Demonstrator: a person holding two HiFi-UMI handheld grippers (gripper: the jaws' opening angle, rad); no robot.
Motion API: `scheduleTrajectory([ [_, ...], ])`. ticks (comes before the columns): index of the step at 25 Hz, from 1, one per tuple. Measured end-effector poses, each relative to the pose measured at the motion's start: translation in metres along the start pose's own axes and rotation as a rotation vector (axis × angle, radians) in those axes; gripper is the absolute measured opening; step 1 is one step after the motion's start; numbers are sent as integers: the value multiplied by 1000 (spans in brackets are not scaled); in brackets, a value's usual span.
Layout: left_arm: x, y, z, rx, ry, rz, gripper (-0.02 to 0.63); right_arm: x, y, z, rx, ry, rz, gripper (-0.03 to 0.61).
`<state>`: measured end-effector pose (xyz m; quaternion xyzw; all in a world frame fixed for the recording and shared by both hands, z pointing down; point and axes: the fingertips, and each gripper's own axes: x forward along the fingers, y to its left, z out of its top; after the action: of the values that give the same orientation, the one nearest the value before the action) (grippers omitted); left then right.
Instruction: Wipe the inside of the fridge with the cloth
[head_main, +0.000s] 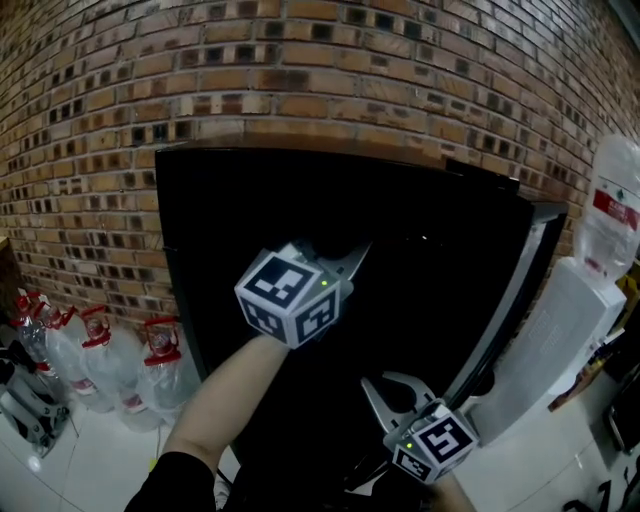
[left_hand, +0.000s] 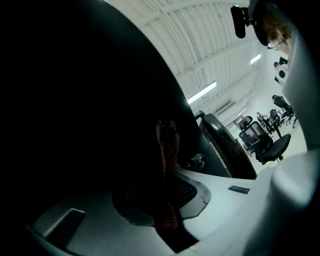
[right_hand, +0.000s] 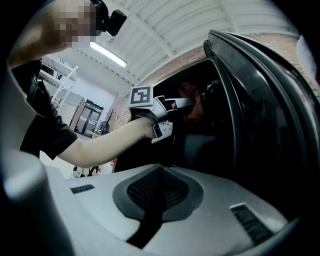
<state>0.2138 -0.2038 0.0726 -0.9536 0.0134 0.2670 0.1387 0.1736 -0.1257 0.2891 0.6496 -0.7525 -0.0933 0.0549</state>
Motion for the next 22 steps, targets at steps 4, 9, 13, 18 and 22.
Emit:
scheduleTrajectory([
  [4, 9, 15, -14, -5, -3, 26, 58, 6, -7, 5, 2, -10, -43, 5],
  [9, 21, 33, -21, -20, -11, 46, 57, 8, -7, 0, 23, -2, -49, 5],
  [13, 26, 38, -23, 16, -21, 51, 57, 17, -7, -10, 48, 18, -35, 5],
  [18, 28, 42, -26, 55, -35, 75, 57, 46, 3, -14, 53, 35, 16, 5],
  [22, 33, 53, -33, 46, -43, 105, 57, 70, 9, -21, 91, 33, 59, 5],
])
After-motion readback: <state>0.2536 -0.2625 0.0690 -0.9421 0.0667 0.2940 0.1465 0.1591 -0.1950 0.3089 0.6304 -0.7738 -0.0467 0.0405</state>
